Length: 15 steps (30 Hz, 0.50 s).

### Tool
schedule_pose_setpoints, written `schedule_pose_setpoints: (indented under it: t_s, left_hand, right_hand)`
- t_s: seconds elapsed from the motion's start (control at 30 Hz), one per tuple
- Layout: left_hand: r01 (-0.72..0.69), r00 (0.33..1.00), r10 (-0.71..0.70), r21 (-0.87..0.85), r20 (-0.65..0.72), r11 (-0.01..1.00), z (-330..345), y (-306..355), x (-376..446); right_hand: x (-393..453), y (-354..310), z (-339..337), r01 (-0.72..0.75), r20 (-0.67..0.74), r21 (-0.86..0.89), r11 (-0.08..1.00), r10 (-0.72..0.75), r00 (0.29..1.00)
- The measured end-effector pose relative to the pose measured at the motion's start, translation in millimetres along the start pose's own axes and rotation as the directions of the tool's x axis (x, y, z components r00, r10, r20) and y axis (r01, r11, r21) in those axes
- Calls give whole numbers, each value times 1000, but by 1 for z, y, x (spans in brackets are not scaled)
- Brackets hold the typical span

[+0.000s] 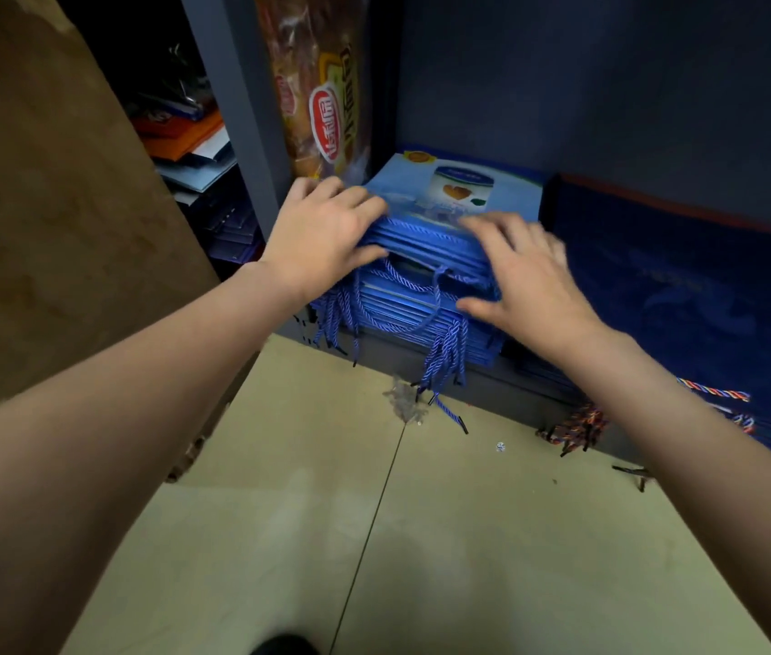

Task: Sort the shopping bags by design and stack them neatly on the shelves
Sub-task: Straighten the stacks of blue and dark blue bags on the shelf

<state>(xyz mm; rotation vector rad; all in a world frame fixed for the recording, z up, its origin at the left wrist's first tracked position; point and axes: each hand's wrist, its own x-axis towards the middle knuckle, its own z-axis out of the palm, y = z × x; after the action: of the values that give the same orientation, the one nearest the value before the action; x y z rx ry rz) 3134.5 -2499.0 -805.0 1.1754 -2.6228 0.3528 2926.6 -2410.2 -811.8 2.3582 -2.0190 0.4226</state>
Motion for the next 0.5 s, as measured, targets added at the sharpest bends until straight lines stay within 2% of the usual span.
schedule_pose_setpoints:
  t_s: [0.07,0.1,0.17,0.2,0.27,0.37,0.5]
  left_hand:
    - [93,994,-97,-83,-45,992,-3,3,5]
    - [132,988,-141,-122,-70,984,-6,4,9]
    - [173,971,-198,-181,-132,968,-13,4,19]
    - [183,964,-215,-195,-158,964,-17,3,25]
    - [185,961,-216,-183,-171,966,-23,1,34]
    - [167,970,-189,-143,-156,976,-23,2,38]
    - [173,969,-197,-159,-148,972,-21,0,35]
  right_hand:
    - [6,5,-15,10,-143,-36,999,-15,990]
    - [7,6,-20,54,-233,-79,995,-71,970]
    - [6,2,-24,179,-423,-160,971,-231,876]
    - [4,-2,-21,238,-475,-189,953,-301,827]
    - [0,-9,-9,299,-449,-262,918,-390,804]
    - [1,-4,3,229,-368,-361,904,-363,856]
    - [22,5,-3,157,-482,-412,898,-361,798]
